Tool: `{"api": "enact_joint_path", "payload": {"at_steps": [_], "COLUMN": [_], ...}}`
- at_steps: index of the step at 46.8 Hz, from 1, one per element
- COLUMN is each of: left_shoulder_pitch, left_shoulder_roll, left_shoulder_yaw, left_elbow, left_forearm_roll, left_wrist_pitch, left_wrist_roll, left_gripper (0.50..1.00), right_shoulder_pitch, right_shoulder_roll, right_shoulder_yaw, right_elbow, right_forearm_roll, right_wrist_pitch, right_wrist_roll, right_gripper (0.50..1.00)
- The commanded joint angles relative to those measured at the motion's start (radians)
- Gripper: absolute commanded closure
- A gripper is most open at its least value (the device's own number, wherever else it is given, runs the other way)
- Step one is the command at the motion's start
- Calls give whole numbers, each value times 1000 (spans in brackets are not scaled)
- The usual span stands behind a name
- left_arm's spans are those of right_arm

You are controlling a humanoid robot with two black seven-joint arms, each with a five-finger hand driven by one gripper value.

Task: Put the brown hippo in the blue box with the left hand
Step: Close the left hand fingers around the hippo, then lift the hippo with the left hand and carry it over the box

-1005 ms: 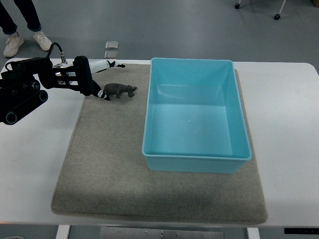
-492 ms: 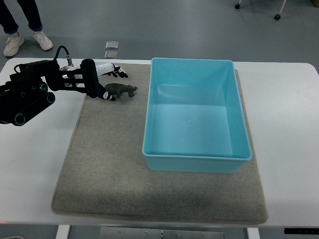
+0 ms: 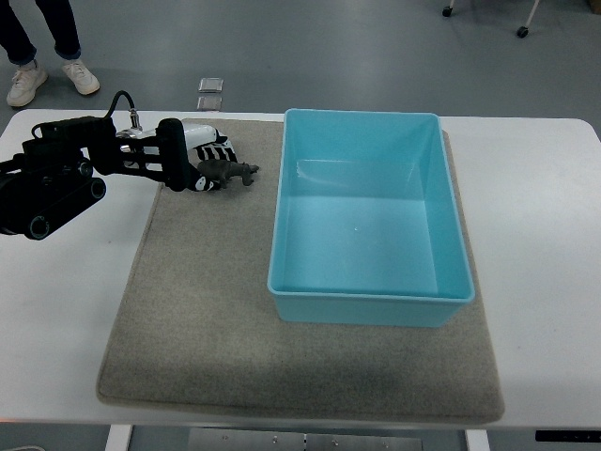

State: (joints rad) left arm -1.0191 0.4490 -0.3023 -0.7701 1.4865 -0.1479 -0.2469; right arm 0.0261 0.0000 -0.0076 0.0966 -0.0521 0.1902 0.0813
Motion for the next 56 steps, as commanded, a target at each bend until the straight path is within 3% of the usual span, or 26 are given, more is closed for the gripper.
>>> {"api": "enact_joint_path", "payload": {"at_steps": [1,7,34,48,56], "left_shoulder_pitch": [-1,-4,-16,-55,-101], "left_shoulder_roll": [0,0,37,181,272], "left_shoulder_yaw": [0,0,-3,-8,-11], "left_elbow": [0,0,-18,-201,-314], "left_forearm_roll": [0,0,-22,-32,-68], "left_wrist_pitch": [-1,1,-7,-22,-76], "left_wrist_roll": [0,0,1,0,0], "left_gripper": [936,1000,1000,1000,1000], "right_shoulder_pitch": [0,0,0,0,0], "right_shoulder_roll": [0,0,0,0,0], "right_shoulder_yaw": [0,0,0,0,0], "right_elbow": [0,0,0,0,0], "right_forearm_roll": [0,0,0,0,0], "right_wrist_pitch": [0,0,0,0,0], "right_wrist_roll": [0,0,0,0,0], "right_gripper": [564,564,564,564,564]}}
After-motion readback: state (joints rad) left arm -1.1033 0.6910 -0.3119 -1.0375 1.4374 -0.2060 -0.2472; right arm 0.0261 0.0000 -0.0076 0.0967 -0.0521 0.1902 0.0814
